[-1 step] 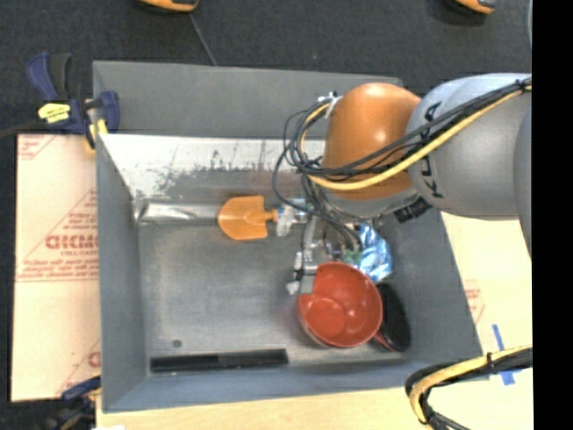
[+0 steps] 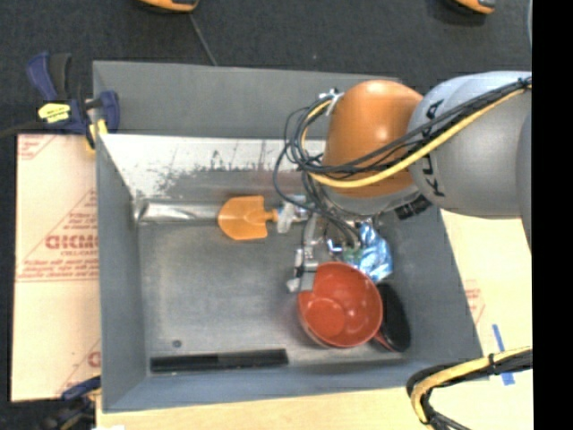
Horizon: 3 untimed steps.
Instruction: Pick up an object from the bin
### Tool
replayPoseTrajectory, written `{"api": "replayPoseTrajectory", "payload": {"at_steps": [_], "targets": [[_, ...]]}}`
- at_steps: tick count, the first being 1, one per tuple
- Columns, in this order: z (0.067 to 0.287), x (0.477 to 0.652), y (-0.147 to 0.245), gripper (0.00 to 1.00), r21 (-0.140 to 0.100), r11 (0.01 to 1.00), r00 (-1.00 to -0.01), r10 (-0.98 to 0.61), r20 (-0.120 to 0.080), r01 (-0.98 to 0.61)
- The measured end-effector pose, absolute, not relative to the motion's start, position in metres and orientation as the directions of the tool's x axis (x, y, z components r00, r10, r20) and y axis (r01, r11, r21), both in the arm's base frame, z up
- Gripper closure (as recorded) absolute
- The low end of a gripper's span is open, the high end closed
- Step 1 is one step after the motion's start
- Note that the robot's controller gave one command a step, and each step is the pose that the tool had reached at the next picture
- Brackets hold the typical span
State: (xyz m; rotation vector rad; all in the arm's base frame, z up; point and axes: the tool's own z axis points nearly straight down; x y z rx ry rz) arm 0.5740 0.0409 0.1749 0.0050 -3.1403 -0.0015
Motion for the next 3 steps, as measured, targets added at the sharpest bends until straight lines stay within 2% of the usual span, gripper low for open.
{"api": "replayPoseTrajectory", "payload": {"at_steps": [1, 2, 3], "targets": [[0.152, 0.575, 0.017, 0.00, 0.002, 0.964, -0.964, -0.266, 0.001, -0.266], [0.158, 0.563, -0.035, 0.00, 0.000, 0.901, -0.901, -0.433, 0.001, -0.433], [0.106, 0.583, -0.057, 0.00, -0.002, 0.938, -0.938, -0.346, -0.007, -0.346]]}}
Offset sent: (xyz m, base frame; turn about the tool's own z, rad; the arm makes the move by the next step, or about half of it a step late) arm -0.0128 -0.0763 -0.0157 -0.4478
